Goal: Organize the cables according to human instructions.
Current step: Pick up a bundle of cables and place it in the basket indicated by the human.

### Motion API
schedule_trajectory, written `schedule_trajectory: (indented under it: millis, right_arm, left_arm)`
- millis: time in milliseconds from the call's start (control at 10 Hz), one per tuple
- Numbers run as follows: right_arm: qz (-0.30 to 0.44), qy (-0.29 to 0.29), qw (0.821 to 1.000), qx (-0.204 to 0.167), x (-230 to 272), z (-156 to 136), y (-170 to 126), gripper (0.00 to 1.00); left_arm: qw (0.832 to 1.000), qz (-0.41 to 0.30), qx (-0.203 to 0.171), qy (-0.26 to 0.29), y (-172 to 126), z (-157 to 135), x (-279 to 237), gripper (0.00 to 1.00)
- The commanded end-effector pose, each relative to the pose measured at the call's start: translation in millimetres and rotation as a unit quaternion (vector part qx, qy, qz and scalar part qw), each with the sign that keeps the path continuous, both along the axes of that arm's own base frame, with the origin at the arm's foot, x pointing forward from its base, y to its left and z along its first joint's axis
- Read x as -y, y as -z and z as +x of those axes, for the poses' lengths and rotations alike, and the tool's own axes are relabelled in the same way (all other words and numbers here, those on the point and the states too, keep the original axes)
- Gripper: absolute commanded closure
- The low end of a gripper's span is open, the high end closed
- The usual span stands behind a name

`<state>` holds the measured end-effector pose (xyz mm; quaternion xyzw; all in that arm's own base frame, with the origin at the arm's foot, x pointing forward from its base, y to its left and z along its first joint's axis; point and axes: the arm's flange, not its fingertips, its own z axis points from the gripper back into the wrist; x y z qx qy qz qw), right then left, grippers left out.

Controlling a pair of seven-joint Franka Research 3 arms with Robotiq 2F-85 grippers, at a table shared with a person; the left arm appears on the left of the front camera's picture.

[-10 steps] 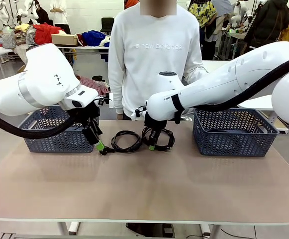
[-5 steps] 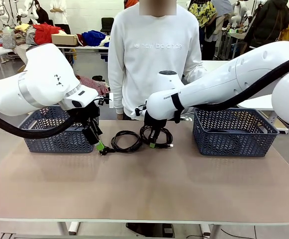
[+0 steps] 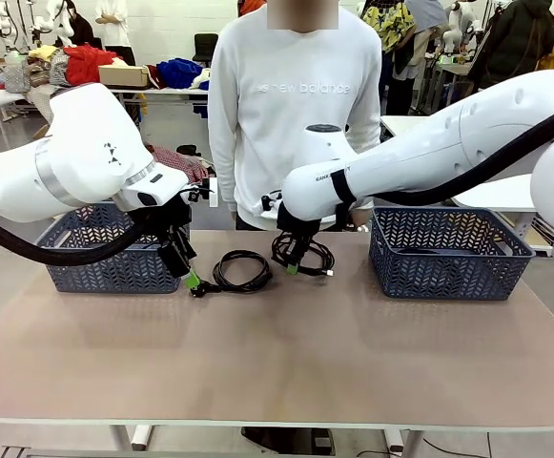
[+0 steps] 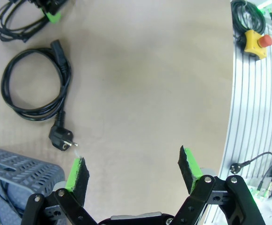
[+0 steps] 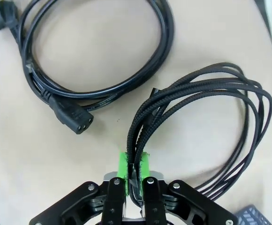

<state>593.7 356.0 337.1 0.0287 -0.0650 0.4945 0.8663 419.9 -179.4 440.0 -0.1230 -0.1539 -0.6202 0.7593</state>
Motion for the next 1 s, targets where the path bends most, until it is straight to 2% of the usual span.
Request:
schedule_trajectory:
  millis: [0, 200, 500, 900]
  right_arm:
    - [-0.028, 0.014, 0.999, 0.017, 2, -14, -23, 1.0]
    - [-0.037, -0.016, 0.999, 0.017, 5, -21, -45, 1.0]
    - [-0.033, -0.135, 0.99, -0.007, 21, -38, -87, 1.0]
    - [-0.038, -0.209, 0.977, 0.019, 69, -57, -135, 1.0]
  left_arm:
    - [1.0, 0.001, 0.001, -0.003, 0, 0, -1, 0.0]
    - [1.0, 0.001, 0.001, -0.003, 0, 0, -1, 0.0]
    - [1.0, 0.001, 0.001, -0.003, 0, 0, -1, 0.0]
    - [1.0, 0.001, 0.001, -0.003, 0, 0, -1, 0.0]
